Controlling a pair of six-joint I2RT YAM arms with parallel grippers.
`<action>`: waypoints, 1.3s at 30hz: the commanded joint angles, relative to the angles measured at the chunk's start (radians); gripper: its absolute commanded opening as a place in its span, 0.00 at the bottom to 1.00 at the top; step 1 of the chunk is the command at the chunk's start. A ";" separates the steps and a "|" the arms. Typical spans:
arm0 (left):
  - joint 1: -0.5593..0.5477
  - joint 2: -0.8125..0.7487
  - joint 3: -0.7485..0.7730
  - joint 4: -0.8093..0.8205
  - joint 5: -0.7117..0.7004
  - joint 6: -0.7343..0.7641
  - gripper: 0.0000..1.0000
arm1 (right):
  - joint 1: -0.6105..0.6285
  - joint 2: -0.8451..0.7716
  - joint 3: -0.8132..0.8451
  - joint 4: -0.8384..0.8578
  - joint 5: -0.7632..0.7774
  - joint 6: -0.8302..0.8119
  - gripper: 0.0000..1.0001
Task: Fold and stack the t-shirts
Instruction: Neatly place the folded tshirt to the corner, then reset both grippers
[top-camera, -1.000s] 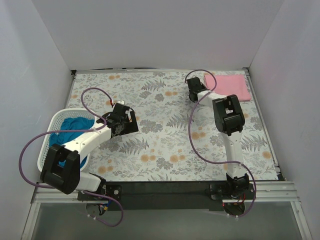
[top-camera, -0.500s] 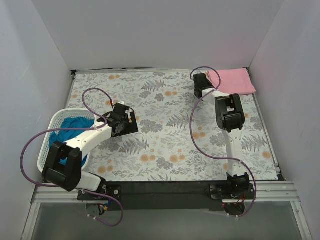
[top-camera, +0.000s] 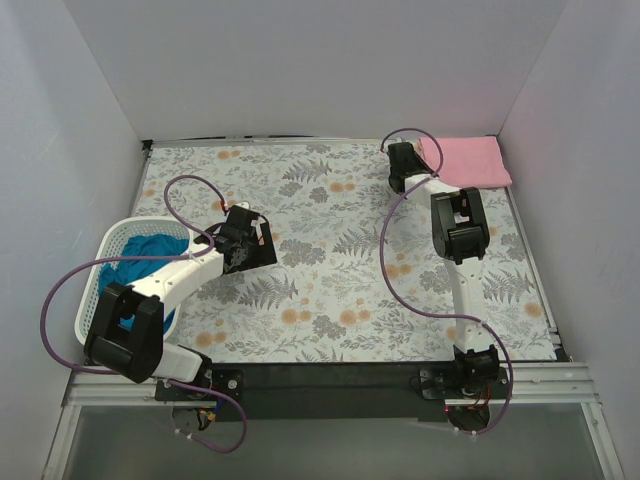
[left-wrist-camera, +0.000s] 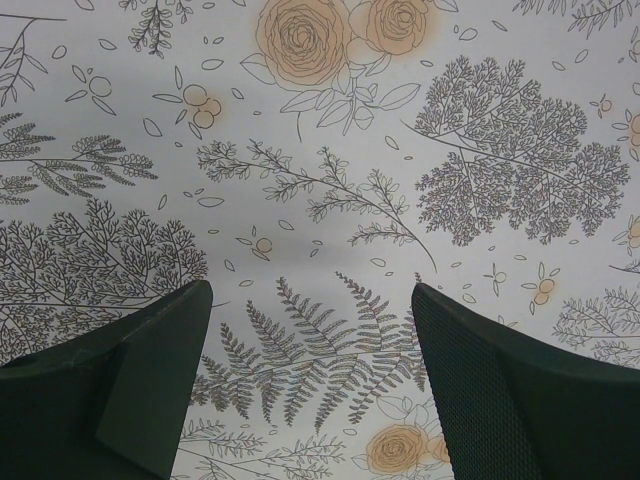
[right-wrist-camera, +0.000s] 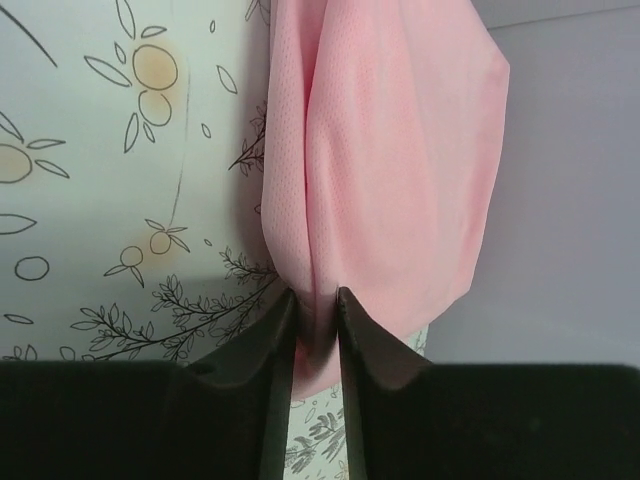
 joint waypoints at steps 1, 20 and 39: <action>0.007 -0.020 0.030 -0.005 -0.014 0.013 0.80 | 0.014 -0.011 0.026 0.042 0.011 0.013 0.33; 0.008 -0.286 0.097 -0.114 -0.091 0.013 0.81 | 0.180 -0.990 -0.415 -0.387 -0.347 0.574 0.83; 0.007 -1.125 0.024 -0.283 -0.178 -0.114 0.88 | 0.175 -2.250 -1.095 -0.472 -0.448 0.842 0.98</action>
